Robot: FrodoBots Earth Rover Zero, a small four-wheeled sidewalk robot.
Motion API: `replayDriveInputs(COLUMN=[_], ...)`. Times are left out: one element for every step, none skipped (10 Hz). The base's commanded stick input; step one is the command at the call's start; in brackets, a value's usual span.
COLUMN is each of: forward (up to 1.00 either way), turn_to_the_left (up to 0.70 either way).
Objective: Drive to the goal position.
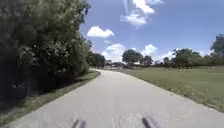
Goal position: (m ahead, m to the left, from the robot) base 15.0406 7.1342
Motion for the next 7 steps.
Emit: replayDriveInputs(forward=[0.50, 0.50, 0.50, 0.50, 0.50, 0.50, 0.50], turn_to_the_left=[0.00, 0.00, 0.00, 0.00, 0.00, 0.00, 0.00])
